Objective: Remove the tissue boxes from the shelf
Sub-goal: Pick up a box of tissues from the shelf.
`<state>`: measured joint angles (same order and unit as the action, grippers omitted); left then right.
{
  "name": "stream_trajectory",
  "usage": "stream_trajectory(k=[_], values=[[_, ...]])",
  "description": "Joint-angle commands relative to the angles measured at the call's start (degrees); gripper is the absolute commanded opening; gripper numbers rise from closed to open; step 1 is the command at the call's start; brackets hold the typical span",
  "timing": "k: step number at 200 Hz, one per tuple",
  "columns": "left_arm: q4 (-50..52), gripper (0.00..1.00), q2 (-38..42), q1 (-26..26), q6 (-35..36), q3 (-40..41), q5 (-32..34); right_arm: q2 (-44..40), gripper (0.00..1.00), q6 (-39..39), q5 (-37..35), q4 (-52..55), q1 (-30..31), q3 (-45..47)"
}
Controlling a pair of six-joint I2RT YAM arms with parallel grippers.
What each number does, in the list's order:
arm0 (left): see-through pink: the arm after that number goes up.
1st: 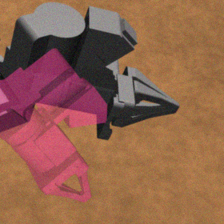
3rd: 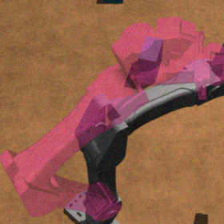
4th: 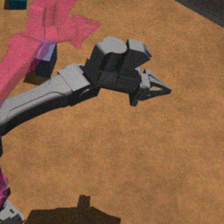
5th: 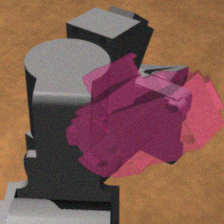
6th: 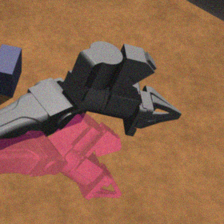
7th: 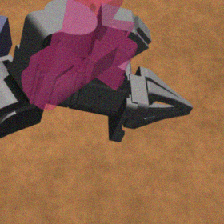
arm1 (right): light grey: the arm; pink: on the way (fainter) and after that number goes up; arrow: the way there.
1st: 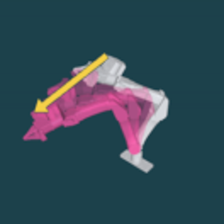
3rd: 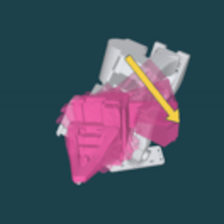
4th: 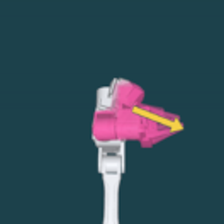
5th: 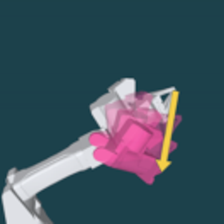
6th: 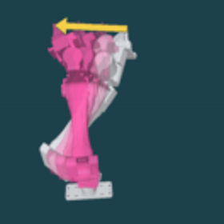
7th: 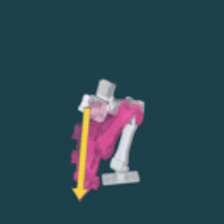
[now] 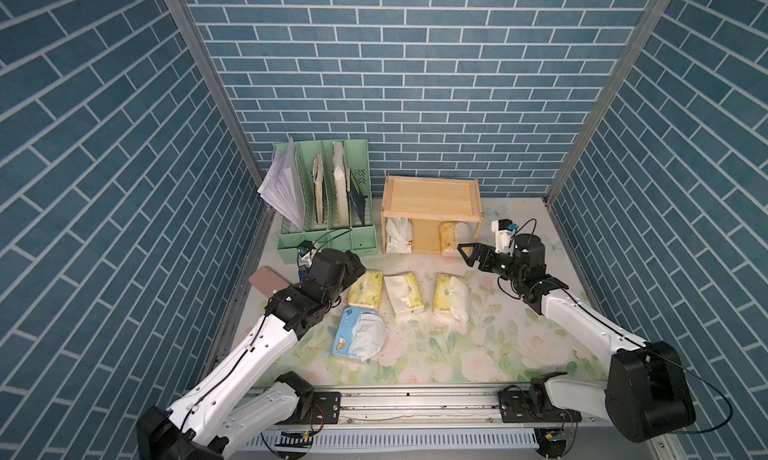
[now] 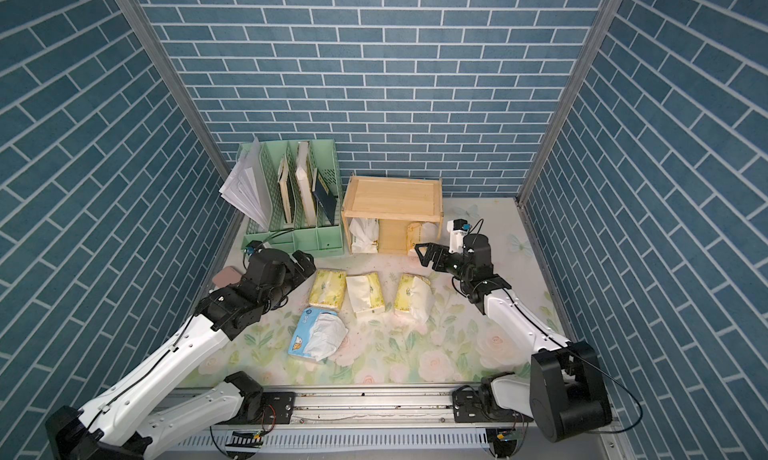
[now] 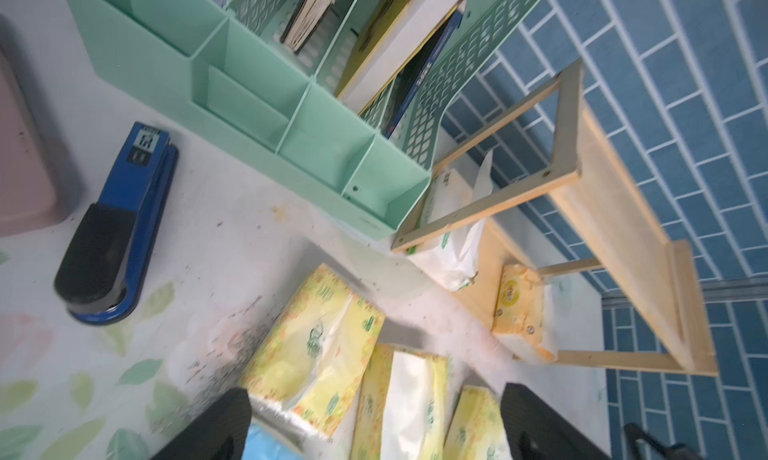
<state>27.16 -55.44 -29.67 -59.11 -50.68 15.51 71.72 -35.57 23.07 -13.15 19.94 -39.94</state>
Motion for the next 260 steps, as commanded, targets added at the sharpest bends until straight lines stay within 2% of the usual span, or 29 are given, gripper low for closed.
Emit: stream_trajectory(k=[1, 34, 50, 84, 104, 151, 184, 260], values=[[-8.67, 1.00, -0.88, 4.34, 5.14, 0.84, -3.76, 0.96, 0.95, -6.32, -4.15, -6.02, 4.82, 1.36], [-11.46, 1.00, -2.56, 8.15, 8.14, 0.67, -4.62, 6.05, 0.92, -6.97, -12.29, -9.12, 13.51, -0.53], [-14.29, 1.00, -2.56, 10.50, 8.02, 2.16, -7.53, 9.20, 0.88, -7.16, -15.26, -11.95, 16.69, -1.42], [-18.54, 1.00, -2.83, 12.43, 6.50, 4.70, -10.46, 16.86, 0.79, -4.83, -21.01, -14.94, 21.83, -5.21], [-18.25, 1.00, -3.70, 12.66, 7.28, 4.44, -11.36, 20.87, 0.78, -1.56, -25.80, -16.43, 23.87, -7.41], [-17.93, 1.00, -4.04, 12.75, 7.75, 5.15, -12.42, 29.50, 0.77, 6.21, -34.54, -23.63, 24.79, -10.75], [-16.06, 1.00, -4.25, 12.80, 9.23, 4.38, -12.17, 35.01, 0.78, 10.36, -35.62, -24.55, 24.70, -15.60], [-15.60, 1.00, -3.97, 12.80, 9.09, 5.59, -12.34, 44.47, 0.78, 7.15, -34.40, -27.28, 23.21, -22.71]])
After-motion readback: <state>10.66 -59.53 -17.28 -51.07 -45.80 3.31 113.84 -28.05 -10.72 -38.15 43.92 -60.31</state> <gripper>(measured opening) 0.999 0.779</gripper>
